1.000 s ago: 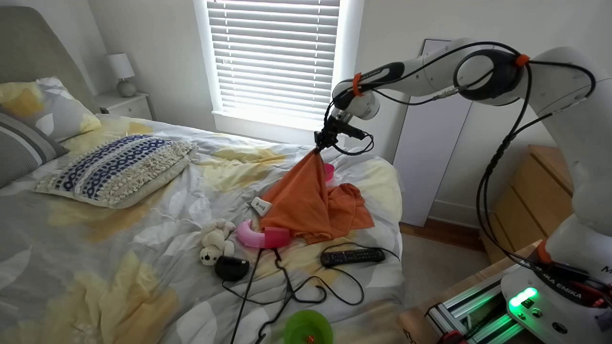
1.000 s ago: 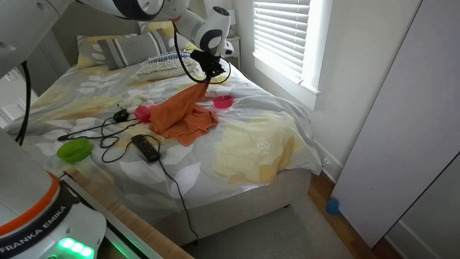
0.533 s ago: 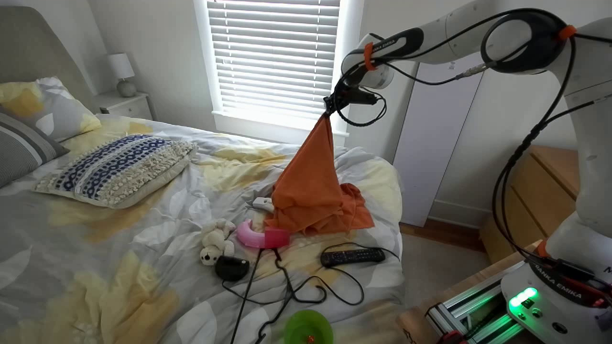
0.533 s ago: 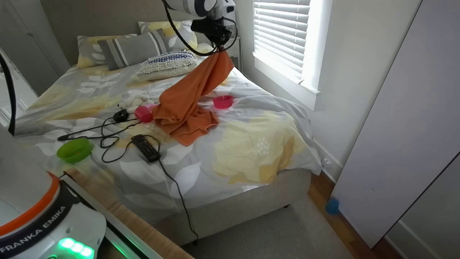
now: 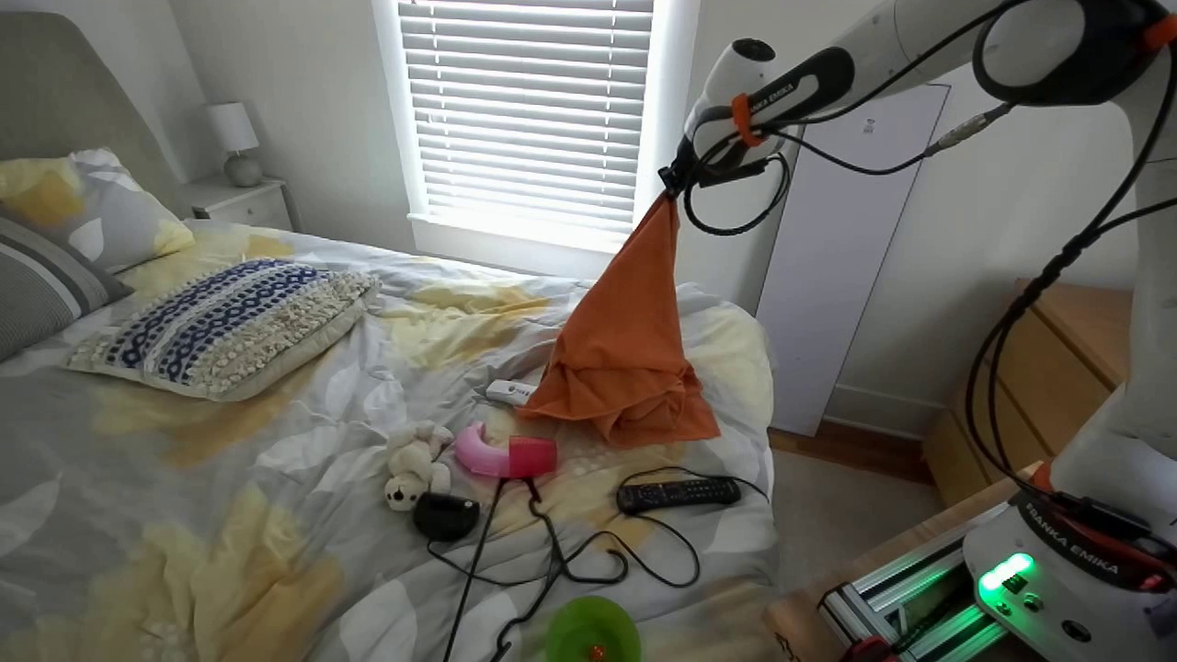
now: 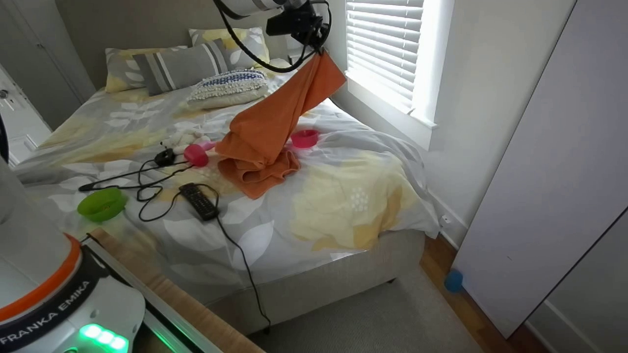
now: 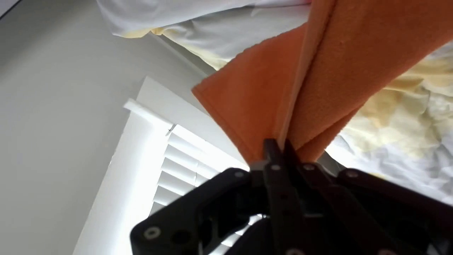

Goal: Pick up the orange towel and move it a little to the right

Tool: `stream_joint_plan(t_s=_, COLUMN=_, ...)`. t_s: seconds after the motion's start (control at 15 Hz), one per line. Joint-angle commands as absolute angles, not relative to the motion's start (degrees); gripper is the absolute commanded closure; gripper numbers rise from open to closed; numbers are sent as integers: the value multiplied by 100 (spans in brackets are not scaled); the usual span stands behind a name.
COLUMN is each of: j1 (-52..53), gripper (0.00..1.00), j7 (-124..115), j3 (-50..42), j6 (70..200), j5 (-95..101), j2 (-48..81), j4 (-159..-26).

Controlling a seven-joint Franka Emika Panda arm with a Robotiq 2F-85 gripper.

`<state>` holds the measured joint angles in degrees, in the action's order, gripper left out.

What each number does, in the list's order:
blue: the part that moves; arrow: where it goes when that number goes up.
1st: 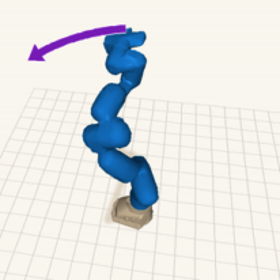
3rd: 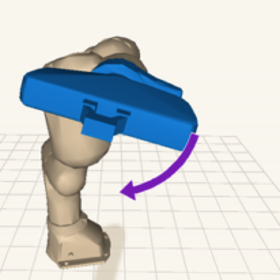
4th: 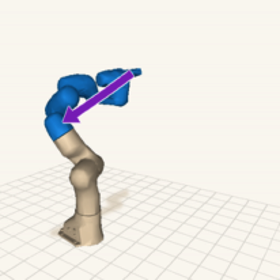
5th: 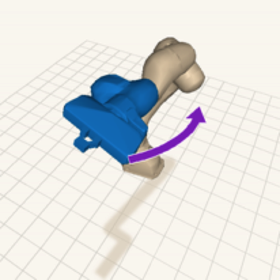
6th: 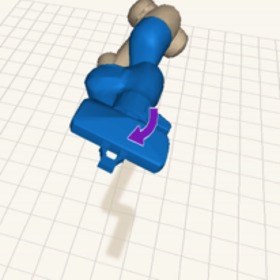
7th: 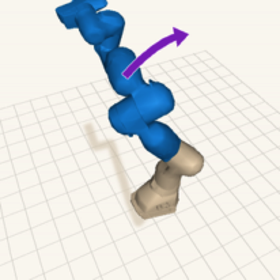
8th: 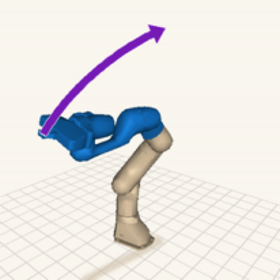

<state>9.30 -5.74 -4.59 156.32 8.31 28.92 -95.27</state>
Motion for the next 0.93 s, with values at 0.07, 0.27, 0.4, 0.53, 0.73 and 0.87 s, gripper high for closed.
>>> stream_joint_plan(t_s=0.07, j1=885, gripper=97, j7=-602, j3=-387, j6=15647, j5=873, j2=2807, j4=-9652)
stream_joint_plan(t_s=0.27, j1=1135, gripper=99, j7=-1022, j3=-861, j6=15838, j5=1347, j2=2798, j4=-9575)
stream_joint_plan(t_s=0.4, j1=1232, gripper=99, j7=-1311, j3=-1325, j6=15992, j5=1878, j2=2718, j4=-9439)
stream_joint_plan(t_s=0.53, j1=1399, gripper=99, j7=-1692, j3=-1852, j6=16116, j5=2287, j2=2618, j4=-9335)
stream_joint_plan(t_s=0.73, j1=1758, gripper=99, j7=-2470, j3=-2743, j6=16209, j5=3107, j2=2551, j4=-9125)
stream_joint_plan(t_s=0.87, j1=2095, gripper=99, j7=-3201, j3=-3382, j6=16162, j5=3752, j2=2617, j4=-8915)
